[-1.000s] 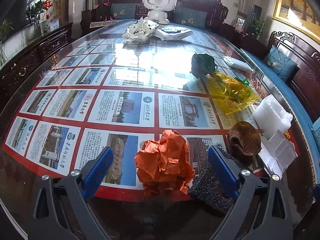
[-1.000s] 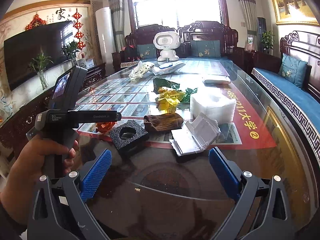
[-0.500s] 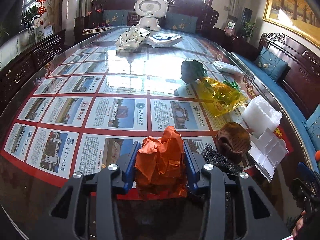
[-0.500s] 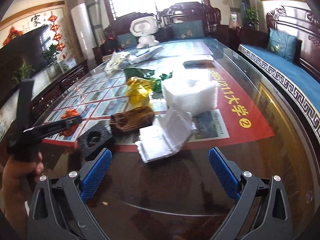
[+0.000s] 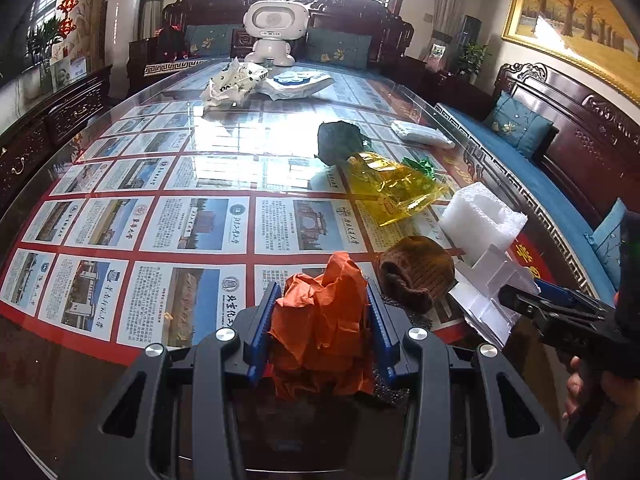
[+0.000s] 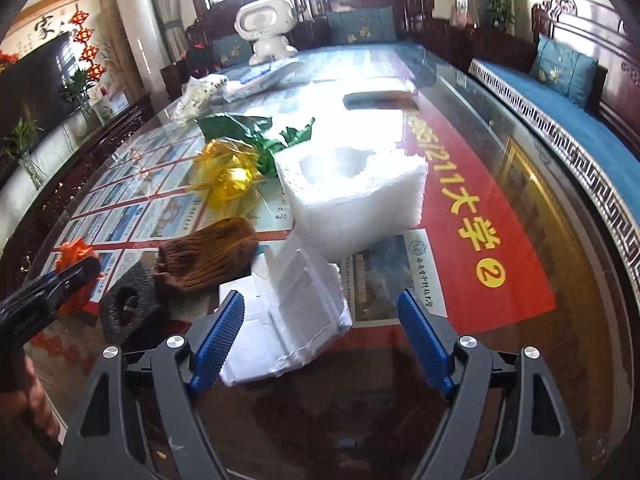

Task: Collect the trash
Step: 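Grasp the orange crumpled paper with the left tool while the right tool grasps white foam sheet, then carry both items over the yellow bin and open both tools to drop them, then move the left tool back to the table and grasp the black foam block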

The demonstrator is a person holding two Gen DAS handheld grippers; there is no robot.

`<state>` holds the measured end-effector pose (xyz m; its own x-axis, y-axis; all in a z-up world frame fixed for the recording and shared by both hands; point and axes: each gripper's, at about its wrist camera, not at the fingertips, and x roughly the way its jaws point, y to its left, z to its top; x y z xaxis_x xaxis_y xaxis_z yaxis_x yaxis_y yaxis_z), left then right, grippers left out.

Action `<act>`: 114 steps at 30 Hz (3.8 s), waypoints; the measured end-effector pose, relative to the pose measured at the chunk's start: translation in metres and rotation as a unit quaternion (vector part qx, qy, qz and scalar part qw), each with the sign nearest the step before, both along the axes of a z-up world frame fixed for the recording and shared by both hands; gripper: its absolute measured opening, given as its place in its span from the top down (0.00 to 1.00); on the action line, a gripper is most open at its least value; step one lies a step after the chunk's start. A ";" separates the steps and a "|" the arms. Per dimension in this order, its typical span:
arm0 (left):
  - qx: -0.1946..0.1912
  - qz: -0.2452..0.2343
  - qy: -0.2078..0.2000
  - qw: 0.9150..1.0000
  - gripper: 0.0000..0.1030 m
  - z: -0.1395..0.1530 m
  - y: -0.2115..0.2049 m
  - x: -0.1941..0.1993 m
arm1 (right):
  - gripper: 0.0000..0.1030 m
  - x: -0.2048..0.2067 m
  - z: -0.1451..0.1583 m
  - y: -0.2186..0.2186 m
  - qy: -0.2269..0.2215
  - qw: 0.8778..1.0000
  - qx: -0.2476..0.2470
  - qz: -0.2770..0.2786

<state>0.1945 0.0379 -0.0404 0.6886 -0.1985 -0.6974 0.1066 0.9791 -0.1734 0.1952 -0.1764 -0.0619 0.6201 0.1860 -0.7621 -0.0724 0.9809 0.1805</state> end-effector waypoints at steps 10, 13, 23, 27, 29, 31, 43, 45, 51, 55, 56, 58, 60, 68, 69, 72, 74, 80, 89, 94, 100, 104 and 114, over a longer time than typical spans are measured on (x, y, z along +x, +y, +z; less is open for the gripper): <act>0.004 -0.014 -0.012 1.000 0.58 0.010 -0.005 -0.021 | 0.93 -0.029 0.015 0.008 -0.059 0.997 -0.008 0.047; 0.006 -0.023 -0.018 1.000 0.58 0.015 -0.009 -0.035 | 0.93 -0.045 0.019 0.006 -0.063 0.997 0.006 0.054; 0.016 -0.049 -0.031 0.998 0.58 0.030 -0.018 -0.102 | 0.93 -0.117 0.041 0.017 -0.080 0.993 0.023 0.079; 0.019 -0.056 -0.033 0.998 0.58 0.031 -0.020 -0.133 | 0.93 -0.153 0.050 0.025 -0.092 0.991 0.019 0.098; 0.021 -0.064 -0.030 0.997 0.58 0.029 -0.022 -0.152 | 0.93 -0.175 0.054 0.028 -0.099 0.989 0.014 0.106; 0.026 -0.073 -0.027 0.997 0.58 0.027 -0.025 -0.174 | 0.93 -0.201 0.054 0.031 -0.105 0.988 0.011 0.114; 0.045 -0.128 0.021 0.990 0.58 -0.032 -0.042 -0.274 | 0.93 -0.312 -0.016 0.036 -0.032 0.989 -0.003 0.142; 0.048 -0.134 0.038 0.989 0.58 -0.048 -0.045 -0.283 | 0.93 -0.325 -0.035 0.039 -0.009 0.990 -0.001 0.142; 0.049 -0.148 0.095 0.983 0.58 -0.100 -0.049 -0.303 | 0.93 -0.346 -0.076 0.038 0.035 0.991 0.006 0.132; 0.052 -0.156 0.129 0.978 0.58 -0.131 -0.051 -0.310 | 0.93 -0.350 -0.095 0.040 0.057 0.990 0.004 0.130; 0.051 -0.155 0.137 0.977 0.58 -0.138 -0.051 -0.310 | 0.93 -0.350 -0.098 0.041 0.062 0.990 0.002 0.130; 0.051 -0.157 0.151 0.975 0.58 -0.151 -0.051 -0.311 | 0.93 -0.348 -0.104 0.042 0.070 0.989 -0.002 0.130; 0.053 -0.159 0.163 0.972 0.58 -0.160 -0.052 -0.310 | 0.93 -0.348 -0.109 0.041 0.077 0.988 -0.003 0.131; 0.069 -0.183 0.201 0.960 0.16 -0.185 -0.064 -0.308 | 0.93 -0.337 -0.128 0.040 0.101 0.987 -0.012 0.129; 0.076 -0.191 0.200 0.958 0.16 -0.186 -0.068 -0.309 | 0.93 -0.337 -0.131 0.040 0.104 0.986 -0.013 0.129; 0.076 -0.198 0.206 0.955 0.16 -0.188 -0.070 -0.309 | 0.93 -0.335 -0.136 0.041 0.112 0.985 -0.013 0.131; 0.077 -0.197 0.209 0.955 0.16 -0.189 -0.070 -0.307 | 0.93 -0.335 -0.138 0.041 0.115 0.985 -0.011 0.131; 0.080 -0.186 0.205 0.957 0.16 -0.184 -0.063 -0.304 | 0.92 -0.333 -0.139 0.045 0.121 0.983 -0.015 0.134; 0.080 -0.170 0.204 0.961 0.16 -0.181 -0.052 -0.302 | 0.56 -0.333 -0.134 0.055 0.115 0.983 -0.019 0.144; 0.078 -0.168 0.197 0.963 0.16 -0.176 -0.051 -0.301 | 0.56 -0.332 -0.127 0.052 0.105 0.984 -0.021 0.142; 0.082 -0.146 0.156 0.973 0.14 -0.148 -0.045 -0.293 | 0.43 -0.333 -0.103 0.043 0.052 0.990 -0.008 0.132; 0.076 -0.118 0.082 0.987 0.11 -0.102 -0.037 -0.282 | 0.30 -0.325 -0.071 0.041 -0.012 0.992 -0.006 0.124; 0.066 -0.020 -0.075 0.995 0.04 0.007 -0.021 -0.198 | 0.08 -0.267 0.030 0.044 -0.184 0.980 -0.037 0.074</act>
<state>-0.0032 0.0173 -0.0334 0.7808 -0.1405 -0.6088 0.1605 0.9868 -0.0219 -0.0715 -0.1326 -0.0321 0.8254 0.2471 -0.5076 -0.2616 0.9642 0.0441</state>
